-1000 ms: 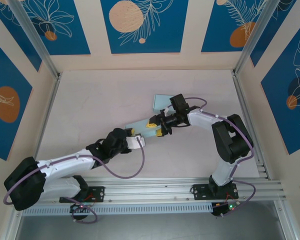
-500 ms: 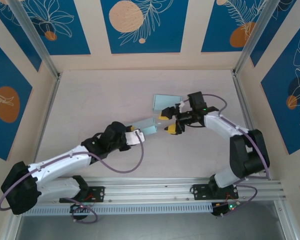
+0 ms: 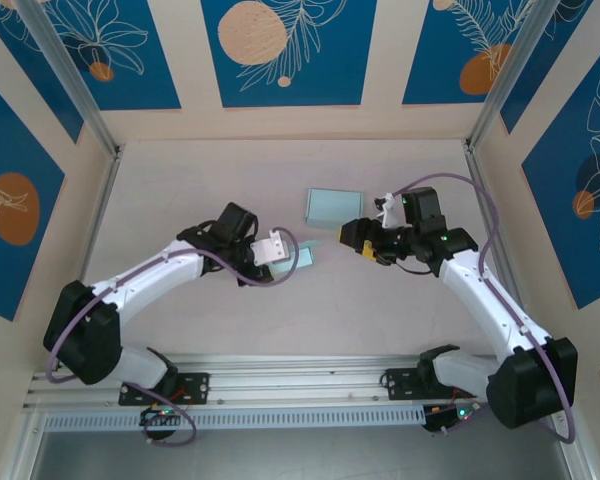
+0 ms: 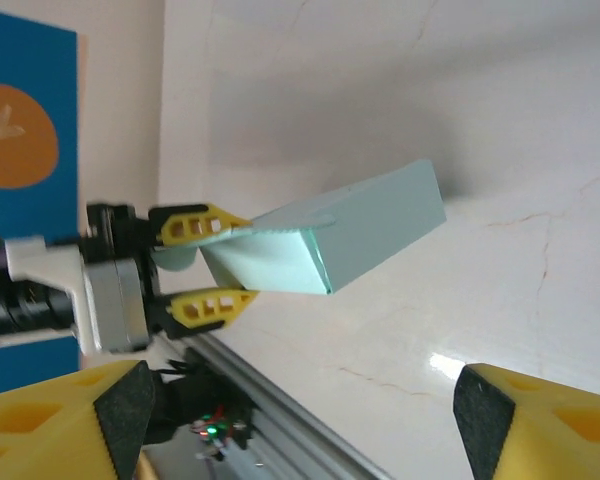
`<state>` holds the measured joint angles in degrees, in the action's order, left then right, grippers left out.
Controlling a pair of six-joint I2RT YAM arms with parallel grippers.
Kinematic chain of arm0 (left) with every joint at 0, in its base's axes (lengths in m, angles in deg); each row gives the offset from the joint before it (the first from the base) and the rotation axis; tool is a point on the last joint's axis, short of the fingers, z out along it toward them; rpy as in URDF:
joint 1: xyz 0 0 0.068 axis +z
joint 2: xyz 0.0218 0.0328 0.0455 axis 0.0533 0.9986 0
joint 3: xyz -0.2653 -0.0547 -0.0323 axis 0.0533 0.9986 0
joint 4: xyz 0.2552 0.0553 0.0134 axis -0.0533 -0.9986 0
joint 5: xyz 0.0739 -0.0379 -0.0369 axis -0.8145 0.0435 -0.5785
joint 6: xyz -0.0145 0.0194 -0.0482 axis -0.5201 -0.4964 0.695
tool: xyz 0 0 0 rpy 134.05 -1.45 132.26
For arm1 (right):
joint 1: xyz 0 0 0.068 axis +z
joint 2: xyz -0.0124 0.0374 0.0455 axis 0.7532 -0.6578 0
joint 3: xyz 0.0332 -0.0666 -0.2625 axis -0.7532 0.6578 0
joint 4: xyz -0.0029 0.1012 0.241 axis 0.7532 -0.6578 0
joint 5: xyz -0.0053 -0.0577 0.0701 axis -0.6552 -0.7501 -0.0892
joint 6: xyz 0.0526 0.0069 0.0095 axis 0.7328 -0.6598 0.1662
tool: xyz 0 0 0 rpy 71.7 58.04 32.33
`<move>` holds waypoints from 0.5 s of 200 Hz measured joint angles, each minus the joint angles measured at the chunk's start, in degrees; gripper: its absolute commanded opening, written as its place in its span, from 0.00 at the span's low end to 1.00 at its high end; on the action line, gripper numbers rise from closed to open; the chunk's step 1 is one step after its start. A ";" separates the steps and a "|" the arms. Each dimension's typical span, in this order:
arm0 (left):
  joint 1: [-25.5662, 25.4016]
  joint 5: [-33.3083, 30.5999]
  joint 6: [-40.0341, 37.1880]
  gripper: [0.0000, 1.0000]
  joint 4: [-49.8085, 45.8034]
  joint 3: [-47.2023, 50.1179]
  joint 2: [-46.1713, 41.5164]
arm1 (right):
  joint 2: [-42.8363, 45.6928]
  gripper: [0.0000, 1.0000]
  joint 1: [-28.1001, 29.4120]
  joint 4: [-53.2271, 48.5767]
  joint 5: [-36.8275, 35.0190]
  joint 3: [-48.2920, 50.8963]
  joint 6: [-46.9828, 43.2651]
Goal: Fold the paper box
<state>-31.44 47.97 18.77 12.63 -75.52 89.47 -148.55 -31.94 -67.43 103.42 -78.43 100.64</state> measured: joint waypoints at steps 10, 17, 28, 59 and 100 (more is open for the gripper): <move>1.16 1.97 -0.55 0.40 -1.20 -1.29 1.46 | 0.11 0.80 1.73 -0.96 -2.60 -0.83 -2.10; 1.90 3.17 -1.03 0.40 -1.84 -2.01 2.47 | 0.04 0.80 2.67 -1.42 -4.37 -1.22 -3.28; 2.71 4.46 -1.75 0.41 -2.93 -2.89 4.11 | -0.35 0.80 4.31 -2.49 -7.69 -1.99 -4.96; 3.28 6.43 -4.26 0.43 -5.86 -6.38 8.81 | -4.83 0.79 7.91 -5.29 -15.80 -5.42 -8.11; 3.43 6.64 -6.80 0.70 -8.83 -11.45 14.10 | -12.22 0.78 11.02 -6.01 -21.55 -8.92 -10.93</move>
<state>-28.01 54.61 11.97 3.80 -86.98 103.56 -160.76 -20.92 -73.44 81.87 -87.34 89.71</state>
